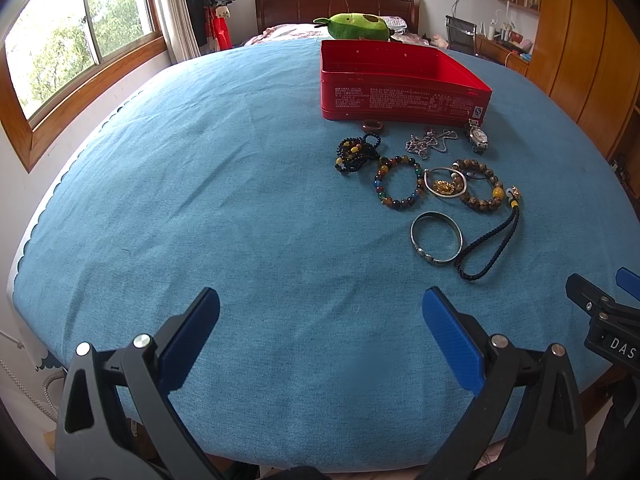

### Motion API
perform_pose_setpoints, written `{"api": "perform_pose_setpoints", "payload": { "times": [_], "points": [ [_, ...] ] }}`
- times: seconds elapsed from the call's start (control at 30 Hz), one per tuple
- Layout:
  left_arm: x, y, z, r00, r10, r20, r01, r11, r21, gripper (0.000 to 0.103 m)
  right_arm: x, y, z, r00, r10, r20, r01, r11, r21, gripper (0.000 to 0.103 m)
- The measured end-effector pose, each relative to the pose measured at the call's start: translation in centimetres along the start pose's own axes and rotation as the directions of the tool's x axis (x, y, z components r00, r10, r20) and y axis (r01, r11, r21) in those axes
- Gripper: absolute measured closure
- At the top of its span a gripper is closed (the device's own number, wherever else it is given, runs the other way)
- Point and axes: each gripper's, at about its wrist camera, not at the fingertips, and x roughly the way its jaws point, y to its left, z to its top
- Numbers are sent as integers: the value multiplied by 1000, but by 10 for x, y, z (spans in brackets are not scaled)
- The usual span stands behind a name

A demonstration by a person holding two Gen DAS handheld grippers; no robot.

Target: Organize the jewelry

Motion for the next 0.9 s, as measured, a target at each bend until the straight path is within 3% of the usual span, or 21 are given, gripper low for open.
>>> {"api": "perform_pose_setpoints", "payload": {
  "times": [0.9],
  "points": [
    [3,0,1,1000,0,-1,0,1000,0,3,1,3,-1,1000,2,-2,-2,1000,0,4]
  ]
}}
